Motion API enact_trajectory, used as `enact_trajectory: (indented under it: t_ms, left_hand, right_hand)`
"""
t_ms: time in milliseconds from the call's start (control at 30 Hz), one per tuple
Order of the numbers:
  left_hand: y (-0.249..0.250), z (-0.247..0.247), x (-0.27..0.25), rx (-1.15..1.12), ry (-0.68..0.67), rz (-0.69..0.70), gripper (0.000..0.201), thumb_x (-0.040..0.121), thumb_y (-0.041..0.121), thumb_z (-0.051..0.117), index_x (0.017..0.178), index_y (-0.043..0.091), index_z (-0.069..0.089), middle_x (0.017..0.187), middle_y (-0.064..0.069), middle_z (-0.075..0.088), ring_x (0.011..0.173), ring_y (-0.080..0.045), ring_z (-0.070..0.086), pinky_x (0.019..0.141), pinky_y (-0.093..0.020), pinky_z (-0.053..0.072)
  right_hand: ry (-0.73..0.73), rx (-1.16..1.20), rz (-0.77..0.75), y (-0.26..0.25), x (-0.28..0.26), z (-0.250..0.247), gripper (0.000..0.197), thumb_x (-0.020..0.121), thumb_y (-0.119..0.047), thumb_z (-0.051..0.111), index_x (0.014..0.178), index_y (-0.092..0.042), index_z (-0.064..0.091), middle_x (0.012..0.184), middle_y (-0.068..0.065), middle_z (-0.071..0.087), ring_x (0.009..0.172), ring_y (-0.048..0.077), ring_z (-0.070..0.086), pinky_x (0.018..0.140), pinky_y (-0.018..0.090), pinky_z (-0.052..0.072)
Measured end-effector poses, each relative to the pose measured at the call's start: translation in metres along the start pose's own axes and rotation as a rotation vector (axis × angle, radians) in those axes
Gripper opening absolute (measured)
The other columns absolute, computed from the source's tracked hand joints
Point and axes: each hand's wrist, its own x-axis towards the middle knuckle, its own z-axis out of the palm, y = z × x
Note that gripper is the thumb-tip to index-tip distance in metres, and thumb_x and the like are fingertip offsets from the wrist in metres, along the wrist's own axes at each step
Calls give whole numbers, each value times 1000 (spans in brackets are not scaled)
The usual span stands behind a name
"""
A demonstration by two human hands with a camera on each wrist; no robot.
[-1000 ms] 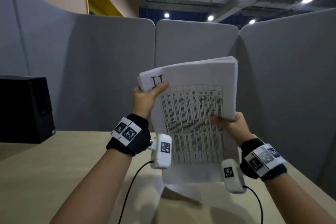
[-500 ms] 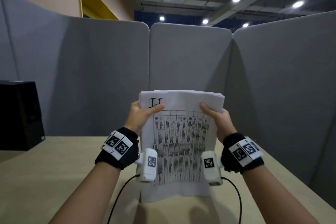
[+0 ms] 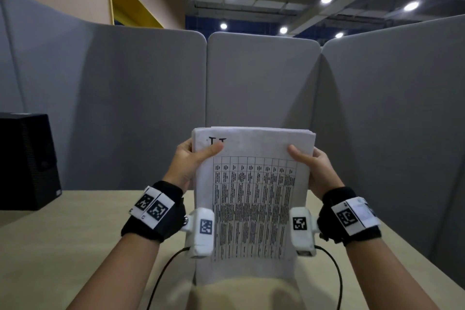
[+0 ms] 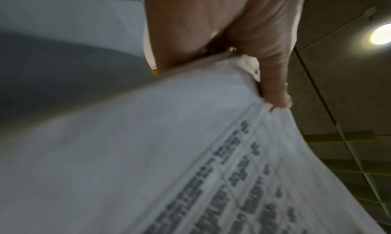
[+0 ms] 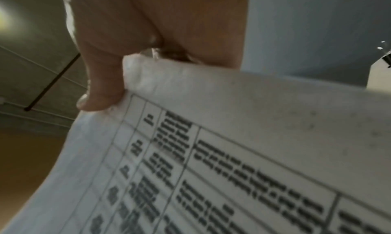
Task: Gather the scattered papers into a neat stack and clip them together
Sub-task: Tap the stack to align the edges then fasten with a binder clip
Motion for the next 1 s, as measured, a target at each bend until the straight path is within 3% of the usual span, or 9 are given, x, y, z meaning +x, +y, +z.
enact_trajectory:
  t_ms: [67, 200, 400, 533, 600, 700, 800, 900, 1000]
  left_hand:
    - [-5, -4, -4, 18, -54, -41, 72, 31, 51, 87, 90, 16, 65, 78, -4, 75, 69, -19, 73, 54, -29, 57]
    - [-6, 7, -6, 8, -13, -4, 36, 61, 33, 77, 88, 12, 64, 74, -1, 73, 74, -23, 69, 58, -28, 59]
    - [1, -9, -7, -44, -1, 52, 94, 46, 44, 86, 129, 25, 46, 107, -2, 66, 90, -20, 68, 63, -26, 57]
    - [3, 13, -13, 32, -19, 22, 50, 72, 16, 75, 116, 3, 55, 91, -8, 71, 79, -24, 70, 61, -28, 58]
    - [6, 16, -14, 29, 76, 47, 41, 76, 8, 69, 115, 7, 55, 93, -6, 67, 82, -22, 66, 64, -27, 58]
    - [5, 0, -8, -1, 123, 61, 85, 56, 32, 83, 128, 22, 40, 107, -3, 62, 86, -15, 67, 67, -29, 56]
    - [0, -4, -10, 37, 38, -60, 118, 24, 54, 88, 128, 18, 44, 110, -7, 67, 82, -16, 72, 61, -32, 57]
    - [-2, 7, -9, 66, 66, -100, 96, 39, 50, 86, 117, 4, 56, 104, -15, 70, 90, -28, 70, 72, -40, 58]
    - [5, 18, -9, 87, 142, 1, 29, 75, 24, 70, 94, 3, 63, 90, -13, 69, 82, -27, 68, 76, -39, 58]
  right_hand:
    - [-13, -30, 7, 3, -3, 0, 92, 26, -55, 87, 102, -10, 61, 84, 6, 72, 72, 22, 70, 59, 36, 58]
    - [70, -41, -68, 12, 1, 14, 89, 19, -53, 88, 90, -6, 66, 75, 4, 73, 68, 17, 70, 58, 28, 56]
    - [11, -31, -76, 8, -7, -2, 91, 26, -50, 90, 101, -6, 63, 86, 8, 73, 77, 24, 71, 65, 34, 58]
    - [-28, -60, -53, 11, -5, 7, 86, 27, -49, 90, 96, -4, 65, 81, 8, 74, 75, 23, 71, 62, 32, 57]
    - [-8, -57, -56, 10, -3, 8, 84, 25, -49, 90, 92, -4, 66, 78, 7, 73, 72, 22, 71, 61, 31, 57]
    - [-19, -19, -47, 5, -3, -1, 85, 24, -48, 91, 93, -6, 65, 79, 7, 74, 70, 22, 71, 59, 32, 58]
    - [-70, -31, -17, 1, -4, -2, 90, 29, -49, 90, 103, -6, 63, 86, 9, 73, 76, 25, 71, 62, 34, 58]
    - [-22, -35, -47, 5, -2, 9, 84, 24, -48, 90, 92, -6, 66, 79, 6, 74, 72, 21, 71, 60, 30, 57]
    - [86, -12, -106, 6, 3, 17, 79, 18, -51, 89, 80, -7, 66, 68, 2, 73, 62, 15, 70, 55, 25, 55]
